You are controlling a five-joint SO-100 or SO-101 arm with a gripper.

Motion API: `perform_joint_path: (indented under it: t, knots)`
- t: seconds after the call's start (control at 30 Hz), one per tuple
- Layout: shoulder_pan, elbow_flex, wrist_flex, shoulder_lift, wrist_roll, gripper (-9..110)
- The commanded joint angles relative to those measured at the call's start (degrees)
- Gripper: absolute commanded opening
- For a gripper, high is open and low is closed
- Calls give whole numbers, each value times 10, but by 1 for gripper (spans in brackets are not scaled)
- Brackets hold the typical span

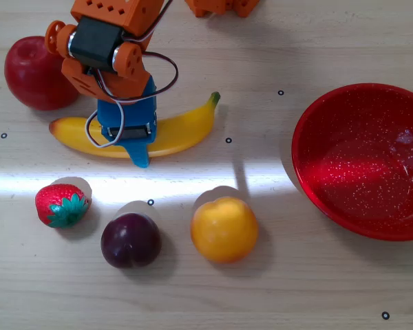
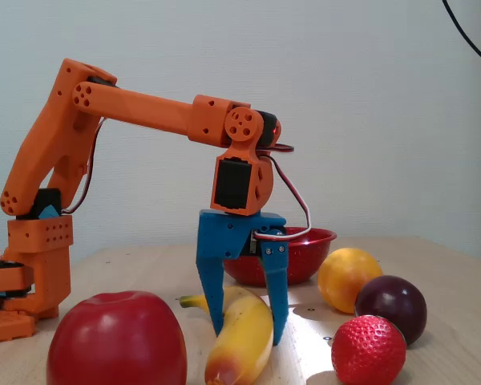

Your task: Put the banana in the red bowl.

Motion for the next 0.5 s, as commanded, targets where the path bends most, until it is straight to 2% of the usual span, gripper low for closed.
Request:
perform_joint_path:
  t: [0.0, 0.47]
  knots:
    - [11, -45, 35, 25, -6, 0]
    - [18, -135, 184, 126, -35, 0]
